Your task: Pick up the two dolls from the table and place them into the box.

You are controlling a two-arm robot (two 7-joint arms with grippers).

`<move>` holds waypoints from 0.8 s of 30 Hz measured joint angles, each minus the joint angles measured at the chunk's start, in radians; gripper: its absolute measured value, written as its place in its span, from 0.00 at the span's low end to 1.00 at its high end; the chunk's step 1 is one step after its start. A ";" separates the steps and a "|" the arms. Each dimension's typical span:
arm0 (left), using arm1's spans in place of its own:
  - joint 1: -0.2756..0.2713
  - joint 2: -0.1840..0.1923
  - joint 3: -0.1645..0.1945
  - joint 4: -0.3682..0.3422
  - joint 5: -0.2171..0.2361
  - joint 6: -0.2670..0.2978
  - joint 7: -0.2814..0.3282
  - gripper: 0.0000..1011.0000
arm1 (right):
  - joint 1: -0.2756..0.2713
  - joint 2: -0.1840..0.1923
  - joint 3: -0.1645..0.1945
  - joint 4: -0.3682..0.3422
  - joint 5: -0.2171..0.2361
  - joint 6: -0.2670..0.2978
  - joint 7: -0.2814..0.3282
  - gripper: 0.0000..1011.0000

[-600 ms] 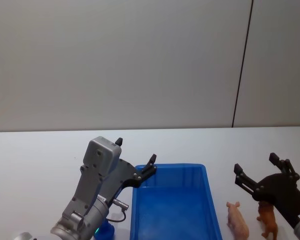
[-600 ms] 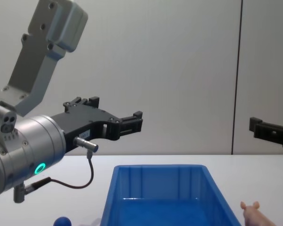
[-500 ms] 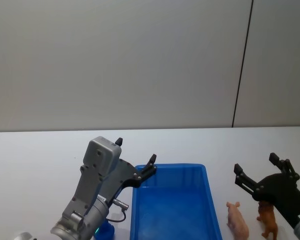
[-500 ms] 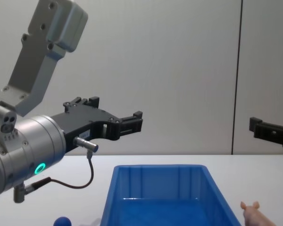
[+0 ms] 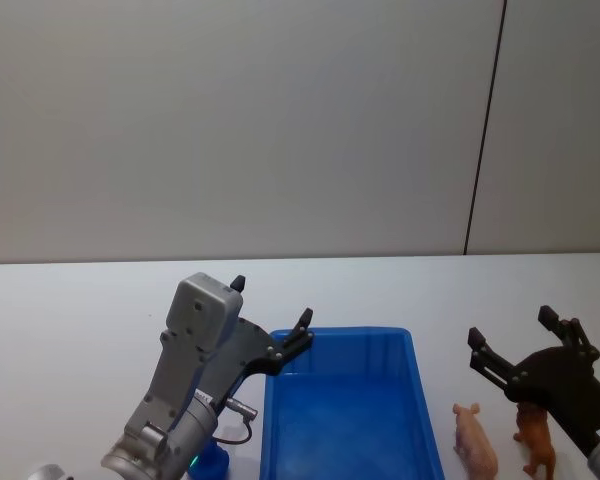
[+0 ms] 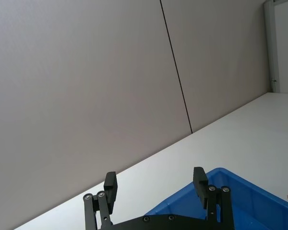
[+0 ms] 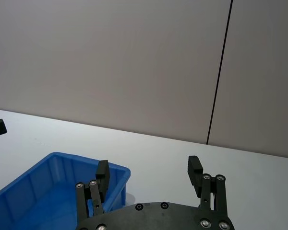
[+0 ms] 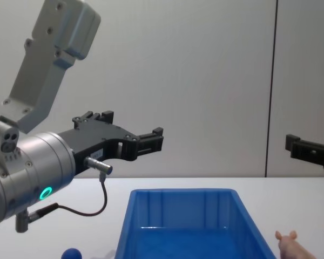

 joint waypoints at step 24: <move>0.000 0.000 0.000 0.000 0.000 0.000 0.000 0.99 | 0.000 0.000 0.000 0.000 0.000 0.000 0.000 0.99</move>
